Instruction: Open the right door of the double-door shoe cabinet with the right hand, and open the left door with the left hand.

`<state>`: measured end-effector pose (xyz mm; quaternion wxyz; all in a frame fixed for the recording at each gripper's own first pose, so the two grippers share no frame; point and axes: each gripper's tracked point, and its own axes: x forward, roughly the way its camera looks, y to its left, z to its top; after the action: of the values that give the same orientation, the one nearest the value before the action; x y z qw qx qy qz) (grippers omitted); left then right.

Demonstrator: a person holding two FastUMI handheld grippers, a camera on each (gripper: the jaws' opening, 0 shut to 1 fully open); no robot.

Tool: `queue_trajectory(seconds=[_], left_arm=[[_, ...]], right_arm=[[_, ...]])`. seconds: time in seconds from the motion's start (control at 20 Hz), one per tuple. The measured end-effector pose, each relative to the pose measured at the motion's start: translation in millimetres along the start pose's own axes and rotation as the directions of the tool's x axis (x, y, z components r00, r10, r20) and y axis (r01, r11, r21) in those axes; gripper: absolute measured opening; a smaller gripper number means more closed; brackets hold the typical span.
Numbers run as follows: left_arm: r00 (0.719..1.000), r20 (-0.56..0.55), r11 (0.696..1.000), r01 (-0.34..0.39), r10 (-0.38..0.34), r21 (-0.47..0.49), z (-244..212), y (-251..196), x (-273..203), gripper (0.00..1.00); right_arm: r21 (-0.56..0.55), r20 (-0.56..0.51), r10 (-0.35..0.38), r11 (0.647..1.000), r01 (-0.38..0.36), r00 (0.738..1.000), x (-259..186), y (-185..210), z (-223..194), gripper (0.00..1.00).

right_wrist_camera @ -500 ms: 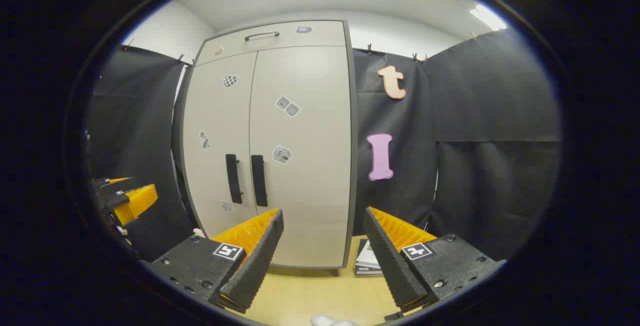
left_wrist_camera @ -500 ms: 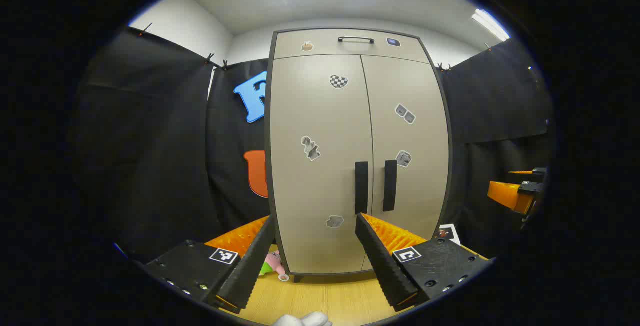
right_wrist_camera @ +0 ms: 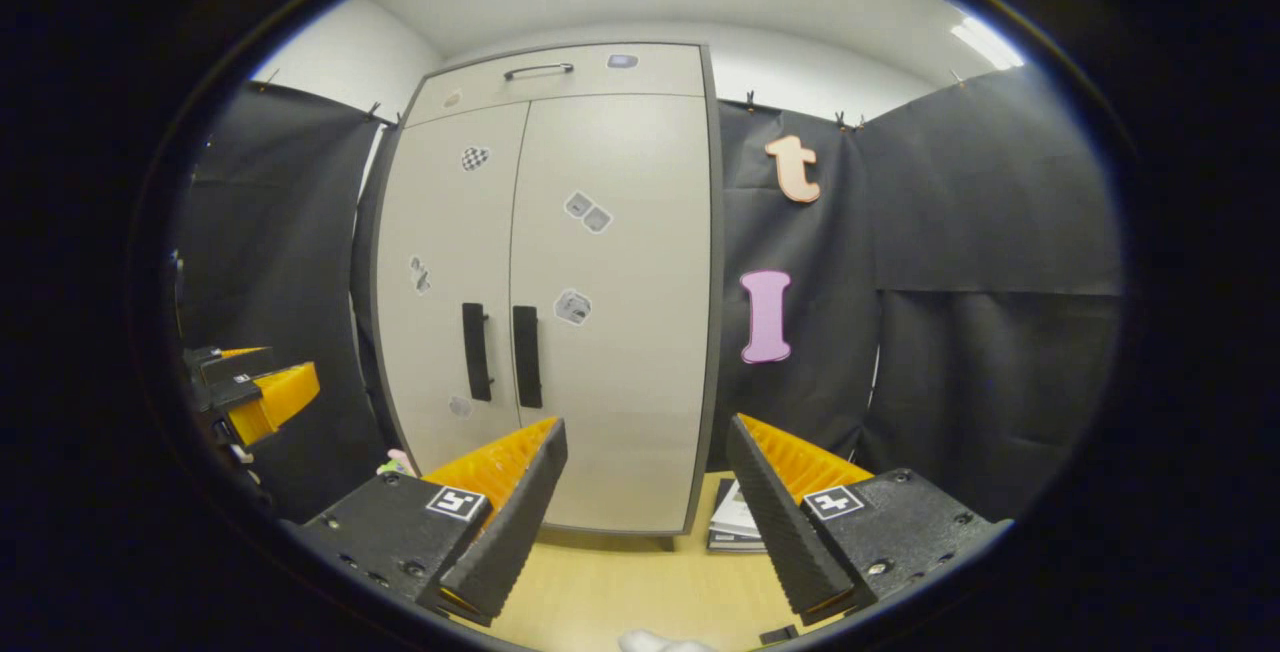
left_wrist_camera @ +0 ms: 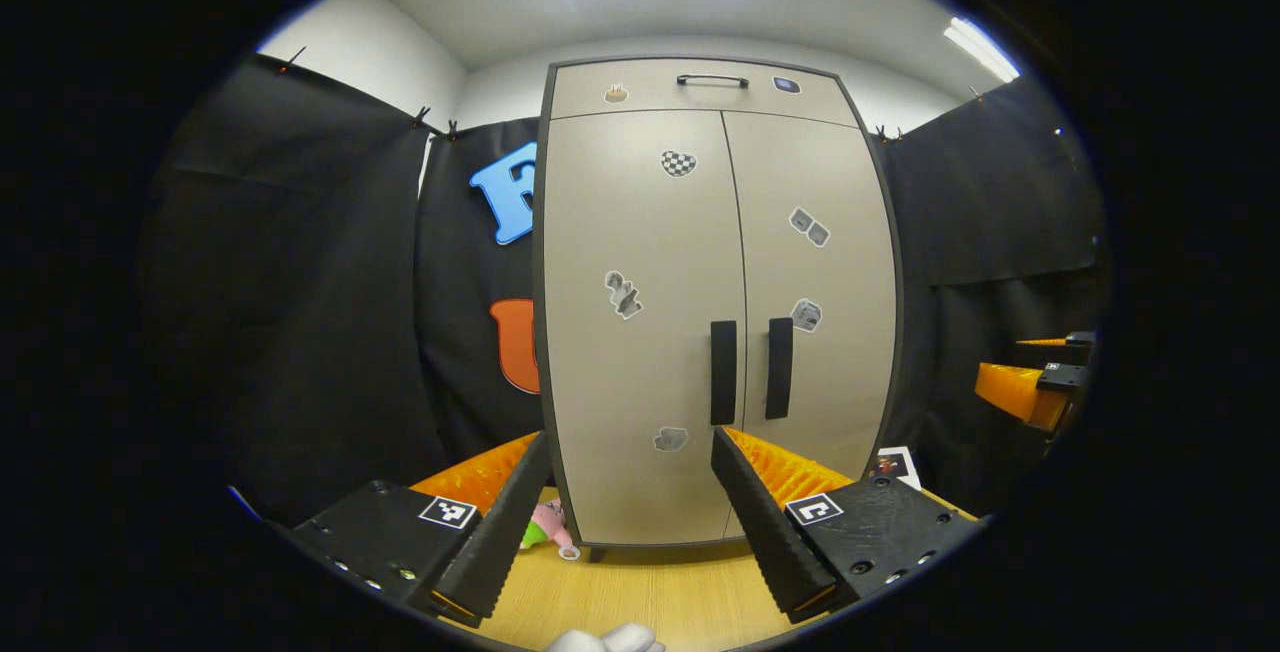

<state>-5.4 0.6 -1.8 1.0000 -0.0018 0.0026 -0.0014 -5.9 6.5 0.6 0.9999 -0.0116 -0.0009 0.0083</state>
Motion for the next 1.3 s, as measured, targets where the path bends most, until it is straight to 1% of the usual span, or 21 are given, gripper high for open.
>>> queue_trajectory(seconds=[0.25,0.35,0.45,0.5,0.55,0.6,0.8,0.95,1.0,1.1,1.2,1.25,1.3], left_arm=[[1.000,-0.006,1.000,0.004,-0.004,-0.014,-2.1,3.4,-2.1,0.96],[1.000,-0.008,1.000,-0.001,0.001,-0.004,-2.8,8.5,-2.4,0.96],[1.000,-0.009,1.000,-0.011,0.011,0.008,-2.9,14.4,-3.9,0.96],[1.000,-0.010,1.000,-0.010,0.010,0.007,-3.9,15.3,-5.2,0.96],[1.000,-0.013,1.000,-0.008,0.008,0.005,-5.7,16.3,-5.8,0.96],[1.000,-0.016,1.000,-0.005,0.005,0.003,-7.7,17.6,-6.6,0.96],[1.000,-0.023,1.000,-0.007,0.007,-0.009,-13.6,23.7,-10.2,0.96],[0.999,-0.029,1.000,-0.022,0.023,0.008,-14.3,27.2,-13.1,0.96],[0.999,-0.026,1.000,-0.029,0.029,0.012,-14.0,28.4,-14.7,0.96],[0.999,-0.022,0.999,-0.037,0.037,0.011,-13.7,29.4,-18.8,0.96],[0.999,-0.016,0.999,-0.042,0.042,0.009,-13.6,29.6,-22.6,0.96],[0.999,-0.015,0.999,-0.048,0.049,0.009,-15.4,31.4,-24.6,0.96],[0.999,-0.021,0.999,-0.050,0.050,0.011,-18.3,32.0,-26.6,0.96]], right_arm=[[-0.015,-0.014,0.008,1.000,-0.008,1.000,3.5,7.5,-5.2,1.00],[-0.012,-0.014,0.013,1.000,-0.013,1.000,6.6,12.1,-6.7,1.00],[-0.019,-0.023,0.014,1.000,-0.015,1.000,12.7,17.3,-10.3,1.00],[-0.020,-0.024,0.018,1.000,-0.018,1.000,16.4,21.2,-11.1,0.98],[-0.021,-0.025,0.025,0.999,-0.026,0.999,21.9,25.7,-11.3,1.00],[-0.021,-0.029,0.028,0.999,-0.029,0.999,27.8,29.8,-12.5,1.00],[-0.030,-0.022,0.060,0.998,-0.061,0.998,60.6,57.3,-7.6,1.00],[-0.047,-0.001,0.096,0.994,-0.096,0.995,90.0,82.9,-0.7,1.00],[-0.051,0.005,0.098,0.994,-0.098,0.995,100.1,89.9,1.1,0.99],[-0.047,0.015,0.103,0.994,-0.102,0.995,122.5,104.2,4.8,1.00],[-0.027,0.027,0.128,0.991,-0.127,0.991,143.3,117.9,8.2,1.00],[-0.020,0.016,0.123,0.992,-0.123,0.992,152.2,120.0,7.4,0.98],[-0.020,0.017,0.115,0.993,-0.115,0.993,160.5,119.7,7.1,1.00]])
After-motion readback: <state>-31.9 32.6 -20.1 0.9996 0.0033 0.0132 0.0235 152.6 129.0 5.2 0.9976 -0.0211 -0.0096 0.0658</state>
